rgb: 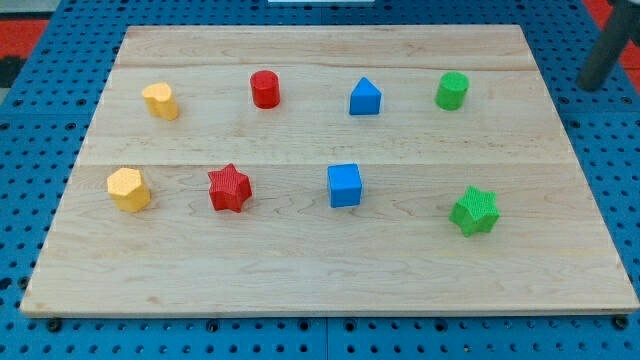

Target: Move the yellow hexagon to the bottom left

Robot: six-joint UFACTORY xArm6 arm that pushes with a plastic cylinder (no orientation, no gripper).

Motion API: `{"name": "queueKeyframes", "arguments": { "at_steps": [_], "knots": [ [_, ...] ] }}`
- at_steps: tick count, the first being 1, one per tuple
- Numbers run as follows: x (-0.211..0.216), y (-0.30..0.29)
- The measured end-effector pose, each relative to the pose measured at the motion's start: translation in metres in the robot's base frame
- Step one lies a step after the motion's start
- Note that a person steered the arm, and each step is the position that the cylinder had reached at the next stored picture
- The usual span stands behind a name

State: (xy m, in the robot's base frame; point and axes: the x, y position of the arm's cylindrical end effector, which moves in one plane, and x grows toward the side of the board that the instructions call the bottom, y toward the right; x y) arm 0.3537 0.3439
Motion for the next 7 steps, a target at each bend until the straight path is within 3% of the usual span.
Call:
{"name": "queueKeyframes", "arguments": {
  "at_steps": [1,2,4,7],
  "knots": [
    [0.071,-0.025],
    [0.085,-0.086],
    [0.058,-0.232],
    [0.042,-0.504]
  ]
}}
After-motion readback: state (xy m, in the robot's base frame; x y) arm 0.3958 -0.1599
